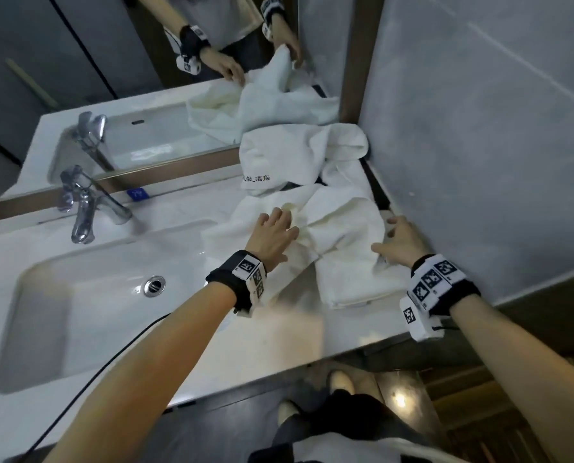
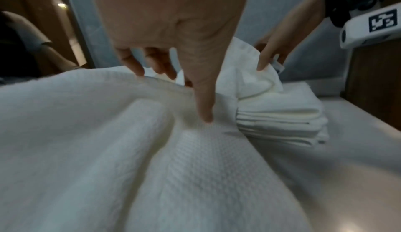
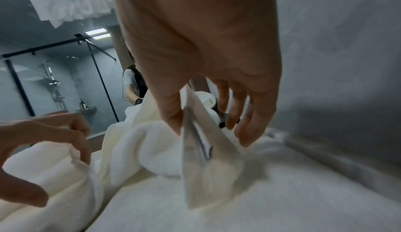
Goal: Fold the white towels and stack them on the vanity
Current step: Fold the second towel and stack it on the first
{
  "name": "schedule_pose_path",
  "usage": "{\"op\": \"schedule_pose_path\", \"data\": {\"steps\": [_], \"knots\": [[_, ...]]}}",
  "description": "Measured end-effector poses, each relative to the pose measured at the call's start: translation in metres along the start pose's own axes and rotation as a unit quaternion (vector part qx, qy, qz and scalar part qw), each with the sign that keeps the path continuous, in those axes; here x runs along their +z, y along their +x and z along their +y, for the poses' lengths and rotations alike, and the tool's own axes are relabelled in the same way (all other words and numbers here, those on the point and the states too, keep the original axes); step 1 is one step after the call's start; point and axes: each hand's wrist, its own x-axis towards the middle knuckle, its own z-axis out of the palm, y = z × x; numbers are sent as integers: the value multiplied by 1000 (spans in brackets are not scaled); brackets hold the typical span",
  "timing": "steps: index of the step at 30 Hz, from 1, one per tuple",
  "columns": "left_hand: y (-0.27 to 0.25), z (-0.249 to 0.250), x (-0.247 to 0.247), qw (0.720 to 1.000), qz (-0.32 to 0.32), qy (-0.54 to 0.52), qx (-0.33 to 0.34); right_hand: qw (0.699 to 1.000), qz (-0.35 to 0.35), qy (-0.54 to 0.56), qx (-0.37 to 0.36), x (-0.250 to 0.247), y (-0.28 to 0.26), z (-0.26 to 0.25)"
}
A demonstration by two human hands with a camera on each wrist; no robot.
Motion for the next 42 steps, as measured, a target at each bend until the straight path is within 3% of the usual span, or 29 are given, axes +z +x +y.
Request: {"op": "schedule_pose_path", "data": {"steps": [3, 5, 9, 12, 15, 22, 25, 27, 30, 34, 40, 42], "knots": [[9, 6, 4, 998, -26, 16, 53, 1000, 20, -11, 10, 3, -3, 10], [15, 10, 3, 997, -15, -25, 66, 998, 61, -17, -20, 2, -5, 13], [22, 21, -16, 966, 144, -160, 141, 983, 83, 114, -116, -6, -11, 2], [27, 36, -38, 938, 223, -204, 170, 968, 37, 202, -142, -16, -16, -21], [33, 38, -53, 937, 219, -209, 176, 956, -31, 250, -152, -24, -19, -43], [35, 21, -57, 954, 192, -168, 158, 929, -127, 333, -100, -28, -19, -54], [35, 16, -58, 961, 186, -164, 123, 908, -132, 386, -93, -27, -16, -53], [32, 15, -60, 955, 187, -217, 79, 920, -106, 362, -106, -24, -13, -51], [27, 13, -67, 924, 215, -318, 9, 946, -104, 261, -163, -13, -11, -49], [21, 2, -93, 874, 266, -407, -25, 948, -54, 204, -240, 3, -6, -62], [16, -28, -165, 802, 367, -469, -46, 907, -20, 275, -318, -1, -14, -130], [13, -39, -193, 773, 410, -482, -44, 873, -15, 351, -339, -12, -21, -160]]}}
